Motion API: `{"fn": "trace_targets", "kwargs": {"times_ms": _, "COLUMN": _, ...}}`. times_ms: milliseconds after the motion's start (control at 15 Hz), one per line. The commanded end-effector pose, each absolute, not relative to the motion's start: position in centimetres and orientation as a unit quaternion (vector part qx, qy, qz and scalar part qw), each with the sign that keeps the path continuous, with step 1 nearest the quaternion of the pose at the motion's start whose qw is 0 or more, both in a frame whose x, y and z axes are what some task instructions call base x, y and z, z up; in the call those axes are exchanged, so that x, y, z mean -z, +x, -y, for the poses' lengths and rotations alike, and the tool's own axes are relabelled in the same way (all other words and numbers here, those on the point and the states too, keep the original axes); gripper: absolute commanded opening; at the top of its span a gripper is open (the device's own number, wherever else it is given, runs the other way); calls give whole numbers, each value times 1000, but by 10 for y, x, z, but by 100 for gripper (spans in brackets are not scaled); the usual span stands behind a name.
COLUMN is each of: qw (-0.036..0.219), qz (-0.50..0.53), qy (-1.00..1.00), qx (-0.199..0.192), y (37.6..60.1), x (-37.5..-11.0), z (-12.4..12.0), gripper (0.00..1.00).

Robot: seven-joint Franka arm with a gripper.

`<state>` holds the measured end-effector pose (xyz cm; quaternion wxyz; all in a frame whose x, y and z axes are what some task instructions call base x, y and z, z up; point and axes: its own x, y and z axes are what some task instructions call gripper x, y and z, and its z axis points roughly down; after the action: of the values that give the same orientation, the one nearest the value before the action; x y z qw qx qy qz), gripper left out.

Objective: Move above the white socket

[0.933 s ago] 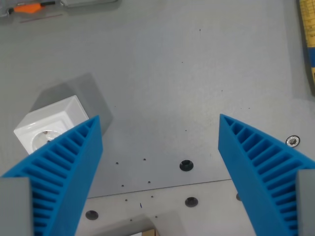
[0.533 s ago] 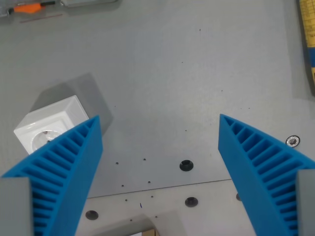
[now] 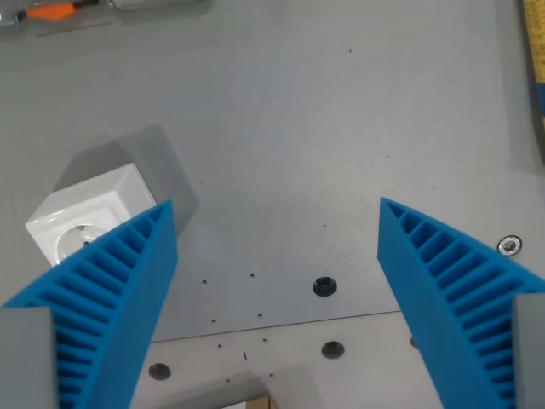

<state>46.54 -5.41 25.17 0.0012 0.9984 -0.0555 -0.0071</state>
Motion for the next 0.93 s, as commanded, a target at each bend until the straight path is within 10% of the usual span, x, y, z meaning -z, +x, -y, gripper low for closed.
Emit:
{"fn": "trace_targets", "kwargs": {"times_ms": 67, "qw": 3, "qz": 32, "qy": 999, "qx": -6, "y": 461, "x": -249, "z": 50, "gripper": 100}}
{"fn": "trace_targets", "kwargs": {"times_ms": 933, "qw": 4, "qz": -35, "qy": 999, "qx": -39, "y": 444, "x": -223, "z": 18, "gripper": 100}}
